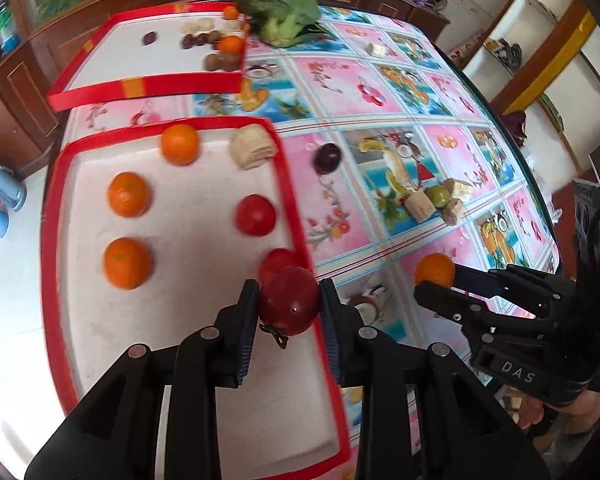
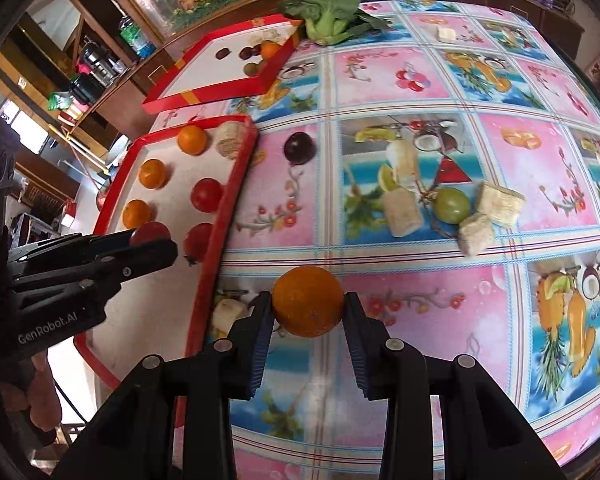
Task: Organize fruits
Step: 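Carry the orange and the tomato over the white tray with both tools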
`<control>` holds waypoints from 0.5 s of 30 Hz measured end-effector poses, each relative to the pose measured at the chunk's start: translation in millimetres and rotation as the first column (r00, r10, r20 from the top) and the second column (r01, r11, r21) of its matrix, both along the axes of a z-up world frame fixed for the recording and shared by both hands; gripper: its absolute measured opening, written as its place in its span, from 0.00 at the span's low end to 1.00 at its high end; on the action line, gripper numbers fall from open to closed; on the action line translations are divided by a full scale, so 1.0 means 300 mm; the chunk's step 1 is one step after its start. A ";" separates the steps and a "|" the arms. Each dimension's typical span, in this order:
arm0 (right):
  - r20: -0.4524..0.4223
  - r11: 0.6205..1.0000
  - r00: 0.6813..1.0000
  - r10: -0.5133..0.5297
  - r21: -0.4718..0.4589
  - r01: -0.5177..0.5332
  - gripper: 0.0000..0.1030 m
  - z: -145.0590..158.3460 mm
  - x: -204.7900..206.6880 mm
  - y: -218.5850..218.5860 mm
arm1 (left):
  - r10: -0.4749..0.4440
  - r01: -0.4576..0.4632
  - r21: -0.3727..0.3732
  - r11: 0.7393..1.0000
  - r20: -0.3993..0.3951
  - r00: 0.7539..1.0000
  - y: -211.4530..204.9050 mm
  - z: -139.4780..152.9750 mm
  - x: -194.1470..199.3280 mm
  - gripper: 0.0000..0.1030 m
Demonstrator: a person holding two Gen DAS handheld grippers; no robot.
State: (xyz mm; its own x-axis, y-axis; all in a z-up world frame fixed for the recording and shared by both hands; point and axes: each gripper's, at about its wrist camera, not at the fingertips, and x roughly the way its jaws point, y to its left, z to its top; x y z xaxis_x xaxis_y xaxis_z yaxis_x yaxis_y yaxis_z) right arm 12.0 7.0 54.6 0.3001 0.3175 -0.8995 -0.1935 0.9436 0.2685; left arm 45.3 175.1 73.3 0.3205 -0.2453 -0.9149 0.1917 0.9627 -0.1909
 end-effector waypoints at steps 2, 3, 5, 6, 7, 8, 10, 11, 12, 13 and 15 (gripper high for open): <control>0.004 1.000 1.000 0.016 0.004 -0.016 0.35 0.007 0.000 0.025 | 0.033 -0.033 -0.005 0.999 -0.005 0.999 0.054 -0.003 -0.009 0.26; 0.006 1.000 1.000 0.027 0.007 -0.027 0.35 0.012 0.001 0.042 | 0.051 -0.051 -0.009 0.999 -0.008 0.999 0.079 -0.006 -0.012 0.26; 0.012 0.999 0.999 0.046 0.013 -0.046 0.35 0.021 0.004 0.072 | 0.085 -0.085 -0.011 0.996 -0.015 0.996 0.130 -0.014 -0.017 0.26; 0.015 0.998 0.998 0.057 0.015 -0.057 0.35 0.026 0.005 0.090 | 0.097 -0.097 -0.010 0.995 -0.016 0.995 0.149 -0.016 -0.019 0.26; 0.018 0.997 0.997 0.070 0.017 -0.071 0.35 0.031 0.006 0.109 | 0.111 -0.111 -0.007 0.994 -0.015 0.994 0.172 -0.018 -0.021 0.26; 0.019 0.996 0.996 0.082 0.019 -0.082 0.35 0.035 0.006 0.127 | 0.118 -0.118 -0.007 0.993 -0.016 0.993 0.184 -0.019 -0.022 0.26; 0.018 0.994 0.994 0.109 0.025 -0.109 0.35 0.038 0.006 0.166 | 0.133 -0.133 -0.004 0.991 -0.019 0.991 0.215 -0.024 -0.022 0.27; 0.018 0.992 0.992 0.124 0.026 -0.124 0.35 0.039 0.004 0.186 | 0.139 -0.139 -0.002 0.990 -0.020 0.990 0.226 -0.026 -0.022 0.27; 0.017 0.990 0.990 0.138 0.026 -0.139 0.35 0.038 0.002 0.206 | 0.145 -0.145 -0.004 0.989 -0.023 0.989 0.238 -0.028 -0.021 0.27; 0.016 0.988 0.988 0.153 0.025 -0.153 0.35 0.037 0.000 0.228 | 0.156 -0.156 -0.012 0.988 -0.032 0.987 0.254 -0.032 -0.017 0.27; 0.015 0.983 0.984 0.179 0.029 -0.179 0.35 0.034 -0.007 0.269 | 0.168 -0.170 -0.028 0.985 -0.046 0.985 0.270 -0.036 -0.004 0.27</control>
State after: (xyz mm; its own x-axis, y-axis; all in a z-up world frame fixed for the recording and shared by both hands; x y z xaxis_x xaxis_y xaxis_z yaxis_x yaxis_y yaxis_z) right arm 9.7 87.8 64.8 0.2466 0.3942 -0.8853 -0.3621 0.8848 0.2931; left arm 44.2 256.1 62.6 0.3202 -0.2198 -0.9215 0.0177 0.9739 -0.2261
